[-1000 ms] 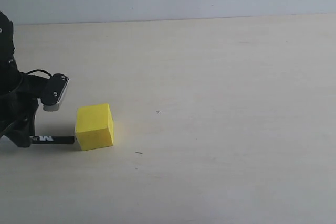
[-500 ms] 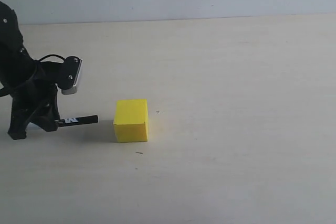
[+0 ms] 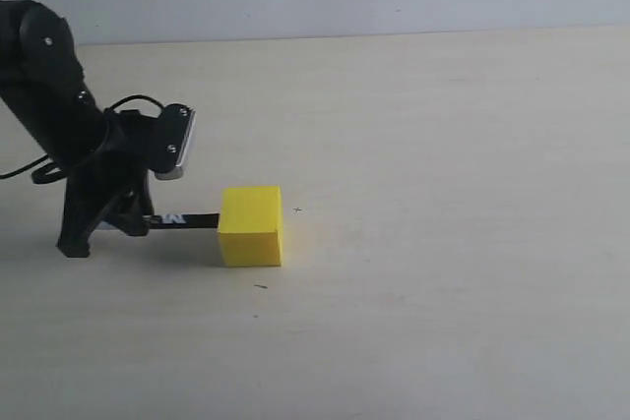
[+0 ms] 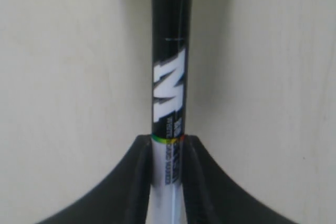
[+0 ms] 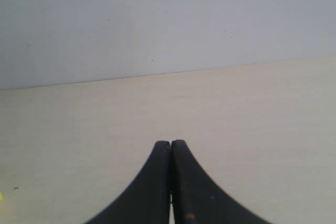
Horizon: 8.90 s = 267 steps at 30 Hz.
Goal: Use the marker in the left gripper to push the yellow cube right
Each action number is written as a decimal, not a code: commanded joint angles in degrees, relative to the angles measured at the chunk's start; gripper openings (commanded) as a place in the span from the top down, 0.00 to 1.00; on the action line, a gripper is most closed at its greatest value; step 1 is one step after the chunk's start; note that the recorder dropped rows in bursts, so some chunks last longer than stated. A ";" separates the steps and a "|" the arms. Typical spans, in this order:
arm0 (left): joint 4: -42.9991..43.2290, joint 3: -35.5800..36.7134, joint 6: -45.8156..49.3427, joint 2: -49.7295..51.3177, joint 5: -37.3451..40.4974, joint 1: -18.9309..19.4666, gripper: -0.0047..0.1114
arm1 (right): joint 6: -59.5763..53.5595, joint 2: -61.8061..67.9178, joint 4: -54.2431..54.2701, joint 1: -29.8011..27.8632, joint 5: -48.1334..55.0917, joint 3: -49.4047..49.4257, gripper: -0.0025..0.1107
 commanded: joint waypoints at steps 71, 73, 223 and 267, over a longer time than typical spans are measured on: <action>4.88 -7.89 -2.03 4.75 5.22 -3.08 0.96 | -0.17 -0.35 -0.32 -0.29 -0.25 0.27 0.98; 4.06 -7.89 -2.02 4.75 4.97 -5.54 0.96 | -0.17 -0.35 -0.32 -0.29 -0.25 0.27 0.98; 12.74 -18.73 -36.28 9.12 14.98 -22.03 0.96 | -0.17 -0.35 -0.32 -0.29 -0.40 0.27 0.98; 11.55 -20.93 -35.59 10.52 8.62 -22.13 0.96 | -0.17 -0.35 -0.32 -0.29 -0.26 0.27 0.98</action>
